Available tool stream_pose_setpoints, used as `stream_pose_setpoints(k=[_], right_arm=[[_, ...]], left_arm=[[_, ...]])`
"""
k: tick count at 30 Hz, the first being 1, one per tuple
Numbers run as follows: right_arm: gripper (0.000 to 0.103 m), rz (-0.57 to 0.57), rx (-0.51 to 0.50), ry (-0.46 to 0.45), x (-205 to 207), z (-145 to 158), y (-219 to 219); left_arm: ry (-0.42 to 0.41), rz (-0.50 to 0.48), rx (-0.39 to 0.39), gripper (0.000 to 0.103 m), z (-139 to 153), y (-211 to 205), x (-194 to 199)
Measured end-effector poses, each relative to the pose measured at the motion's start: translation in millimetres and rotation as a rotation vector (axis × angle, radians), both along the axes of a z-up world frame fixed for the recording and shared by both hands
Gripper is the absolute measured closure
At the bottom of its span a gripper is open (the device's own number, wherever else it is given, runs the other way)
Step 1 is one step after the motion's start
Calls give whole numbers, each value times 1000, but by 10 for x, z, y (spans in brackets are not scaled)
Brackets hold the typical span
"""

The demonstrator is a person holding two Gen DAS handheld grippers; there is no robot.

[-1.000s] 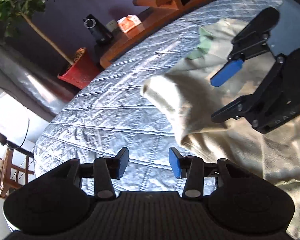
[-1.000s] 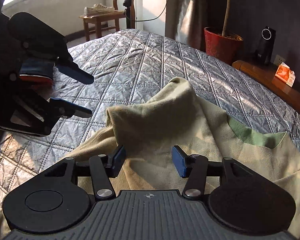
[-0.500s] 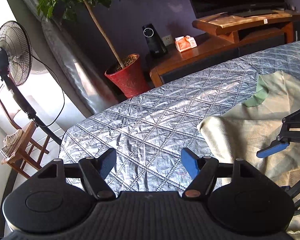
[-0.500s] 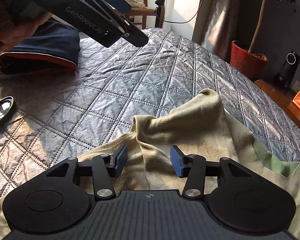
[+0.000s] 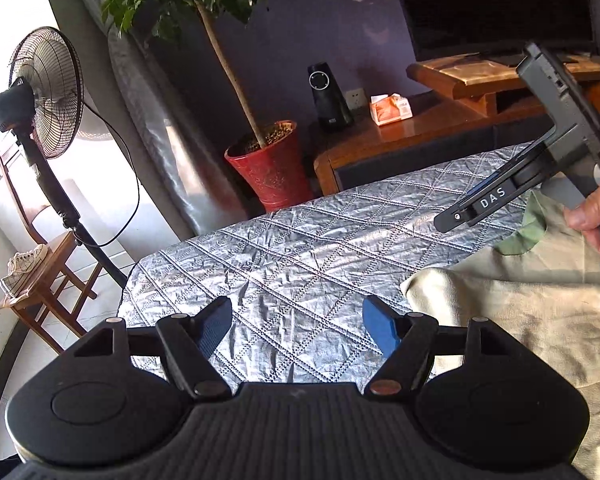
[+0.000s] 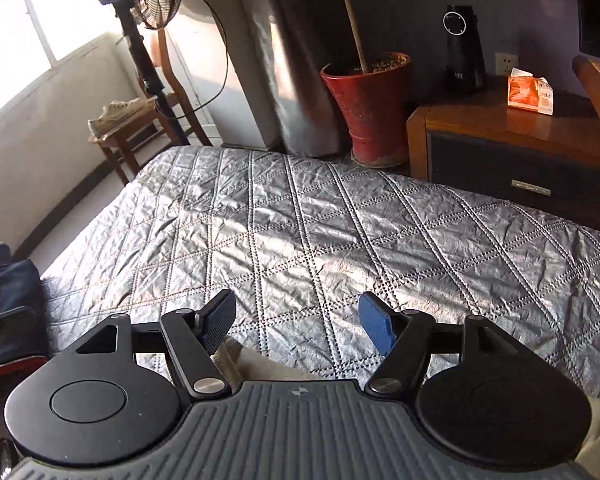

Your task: Fold clothes

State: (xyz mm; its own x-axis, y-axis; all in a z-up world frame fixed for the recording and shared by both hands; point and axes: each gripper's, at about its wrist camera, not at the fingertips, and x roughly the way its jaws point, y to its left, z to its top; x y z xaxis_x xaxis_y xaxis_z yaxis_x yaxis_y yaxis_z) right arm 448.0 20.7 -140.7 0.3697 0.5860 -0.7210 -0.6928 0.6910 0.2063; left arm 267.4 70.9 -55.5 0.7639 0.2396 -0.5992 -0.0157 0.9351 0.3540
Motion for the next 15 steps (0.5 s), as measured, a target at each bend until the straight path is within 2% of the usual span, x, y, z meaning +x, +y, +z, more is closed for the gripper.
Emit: stream_pose_setpoints(k=[5, 9, 12, 13, 14, 15], right_arm=[[30, 67, -70, 43, -63, -150, -63], [31, 123, -106, 54, -117, -126, -189], [52, 209, -198, -3, -233, -158, -86], [67, 244, -231, -31, -296, -183, -37], [68, 278, -264, -59, -360, -207, 12], [87, 309, -283, -88, -435, -214, 50]], left_arm=[[0, -24, 0, 34, -46, -139, 84], [0, -53, 12, 31, -65, -223, -13], [9, -52, 5, 31, -85, -242, -5], [7, -53, 2, 31, -81, -256, -13], [5, -56, 0, 31, -77, -271, -13], [2, -61, 1, 31, -72, -279, -21]])
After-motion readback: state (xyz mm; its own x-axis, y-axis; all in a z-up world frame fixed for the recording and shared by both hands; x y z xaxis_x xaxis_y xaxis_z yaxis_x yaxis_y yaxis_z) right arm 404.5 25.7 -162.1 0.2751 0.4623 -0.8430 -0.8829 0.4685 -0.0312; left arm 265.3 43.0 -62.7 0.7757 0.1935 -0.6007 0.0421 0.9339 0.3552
